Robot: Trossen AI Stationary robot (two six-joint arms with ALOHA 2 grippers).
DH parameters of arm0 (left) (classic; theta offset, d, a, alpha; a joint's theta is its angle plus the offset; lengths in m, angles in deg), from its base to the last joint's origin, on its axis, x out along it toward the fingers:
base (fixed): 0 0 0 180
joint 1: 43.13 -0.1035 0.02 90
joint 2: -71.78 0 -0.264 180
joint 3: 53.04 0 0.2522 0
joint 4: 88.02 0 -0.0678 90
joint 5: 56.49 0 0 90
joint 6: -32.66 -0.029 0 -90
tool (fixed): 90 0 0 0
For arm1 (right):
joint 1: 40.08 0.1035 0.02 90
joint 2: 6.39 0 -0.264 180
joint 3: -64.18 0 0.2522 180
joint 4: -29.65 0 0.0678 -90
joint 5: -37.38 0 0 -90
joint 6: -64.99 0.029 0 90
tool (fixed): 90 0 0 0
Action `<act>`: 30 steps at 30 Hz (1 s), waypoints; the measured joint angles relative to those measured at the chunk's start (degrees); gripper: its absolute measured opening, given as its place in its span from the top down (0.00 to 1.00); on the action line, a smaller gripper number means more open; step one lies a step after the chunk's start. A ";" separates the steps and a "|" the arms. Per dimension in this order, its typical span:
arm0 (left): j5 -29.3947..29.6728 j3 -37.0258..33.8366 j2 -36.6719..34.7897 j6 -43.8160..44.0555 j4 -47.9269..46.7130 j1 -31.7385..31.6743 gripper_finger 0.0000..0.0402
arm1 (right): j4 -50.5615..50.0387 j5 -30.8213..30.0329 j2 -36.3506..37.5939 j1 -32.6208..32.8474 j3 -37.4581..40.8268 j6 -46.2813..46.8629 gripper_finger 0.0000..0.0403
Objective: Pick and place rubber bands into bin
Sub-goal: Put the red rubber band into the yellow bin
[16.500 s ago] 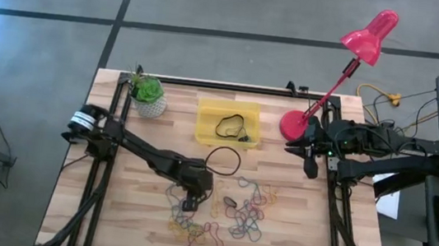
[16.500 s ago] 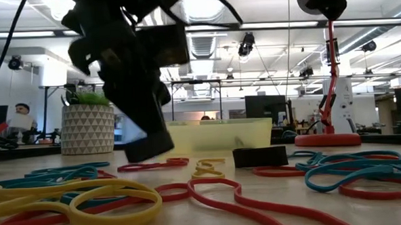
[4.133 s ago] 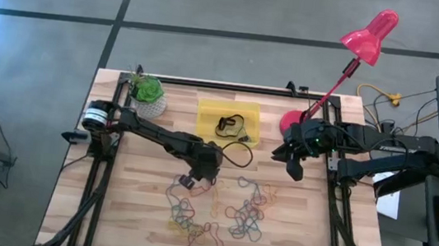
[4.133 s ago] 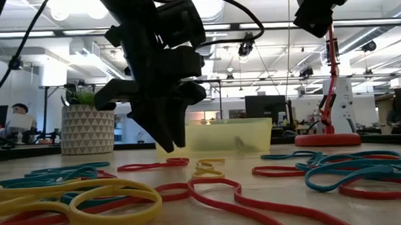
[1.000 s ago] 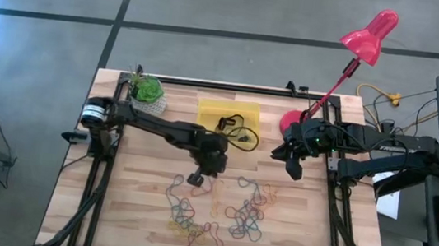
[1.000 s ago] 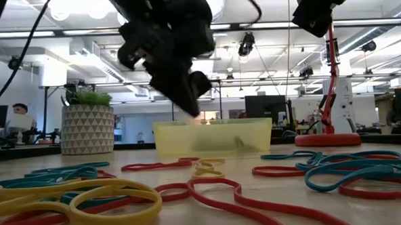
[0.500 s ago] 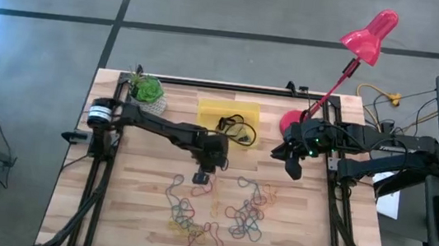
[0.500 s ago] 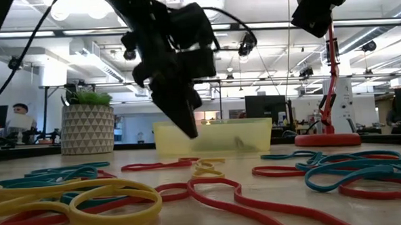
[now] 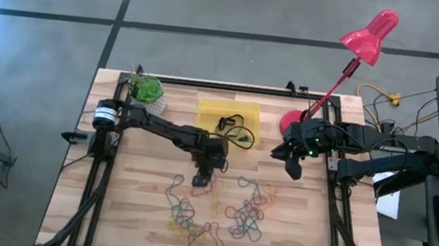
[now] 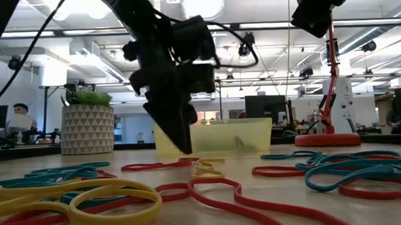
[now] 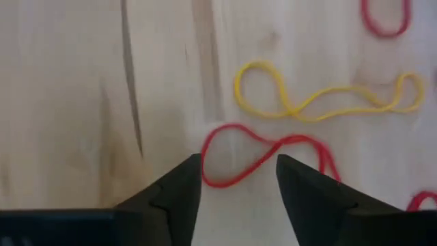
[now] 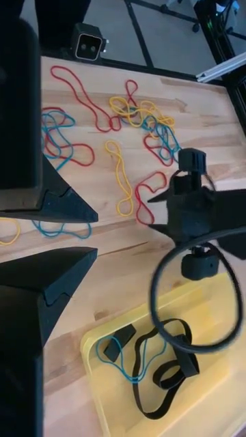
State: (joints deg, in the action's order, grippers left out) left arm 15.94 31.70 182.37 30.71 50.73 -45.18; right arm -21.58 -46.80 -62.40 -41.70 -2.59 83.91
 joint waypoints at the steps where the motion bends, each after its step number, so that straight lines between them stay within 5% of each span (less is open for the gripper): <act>1: -0.69 0.02 0.77 0.06 0.08 0.00 0.54 | 0.00 0.00 0.00 0.01 0.00 0.02 0.85; 11: -5.96 0.70 3.33 1.55 0.47 0.65 0.54 | -0.03 0.09 0.00 0.01 0.00 0.17 0.85; 30: -1.01 0.72 3.31 -0.95 1.57 5.40 0.68 | -0.02 0.07 0.00 0.01 0.22 -0.03 0.85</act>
State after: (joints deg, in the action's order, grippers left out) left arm 14.93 32.43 185.68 29.75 52.30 -39.77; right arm -21.60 -46.73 -62.40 -41.70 -2.37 83.88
